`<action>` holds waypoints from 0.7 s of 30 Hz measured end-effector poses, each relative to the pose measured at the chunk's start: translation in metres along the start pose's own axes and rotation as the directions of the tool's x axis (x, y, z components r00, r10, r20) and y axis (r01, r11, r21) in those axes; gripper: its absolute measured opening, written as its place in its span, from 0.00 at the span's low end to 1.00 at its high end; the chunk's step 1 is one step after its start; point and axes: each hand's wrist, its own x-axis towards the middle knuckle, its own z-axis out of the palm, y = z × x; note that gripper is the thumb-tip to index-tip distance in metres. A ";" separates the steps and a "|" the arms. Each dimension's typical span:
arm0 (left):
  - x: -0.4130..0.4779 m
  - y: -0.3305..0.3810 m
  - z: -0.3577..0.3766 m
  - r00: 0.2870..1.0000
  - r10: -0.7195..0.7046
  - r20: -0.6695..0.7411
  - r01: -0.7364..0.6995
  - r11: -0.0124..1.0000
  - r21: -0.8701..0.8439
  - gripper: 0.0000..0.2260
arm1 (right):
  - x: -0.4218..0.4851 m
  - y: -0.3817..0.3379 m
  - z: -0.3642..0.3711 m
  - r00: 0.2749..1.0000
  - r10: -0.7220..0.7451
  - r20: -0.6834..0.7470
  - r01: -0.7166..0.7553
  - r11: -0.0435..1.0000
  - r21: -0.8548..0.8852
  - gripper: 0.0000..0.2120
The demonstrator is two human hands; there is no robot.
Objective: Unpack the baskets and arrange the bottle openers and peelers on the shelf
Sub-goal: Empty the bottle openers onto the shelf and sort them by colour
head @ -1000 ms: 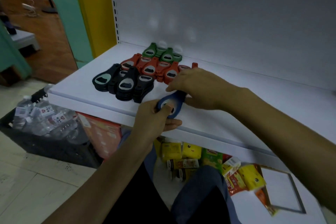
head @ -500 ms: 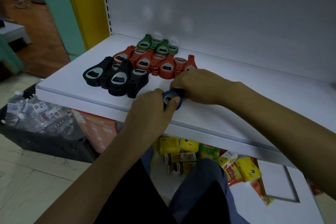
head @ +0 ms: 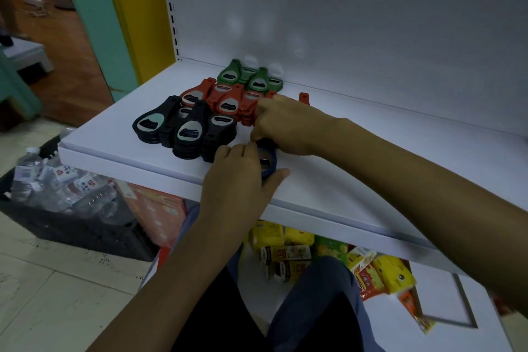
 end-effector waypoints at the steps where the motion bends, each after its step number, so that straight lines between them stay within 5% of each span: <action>1: 0.000 0.000 0.001 1.000 -0.006 -0.002 0.006 1.000 0.005 0.26 | 0.001 0.001 0.000 1.000 -0.001 0.007 0.001 1.000 -0.007 0.10; 21: 0.008 -0.001 -0.008 0.999 -0.038 0.006 0.037 0.997 0.072 0.26 | 0.015 0.004 0.002 0.999 -0.051 0.000 0.051 0.992 -0.113 0.09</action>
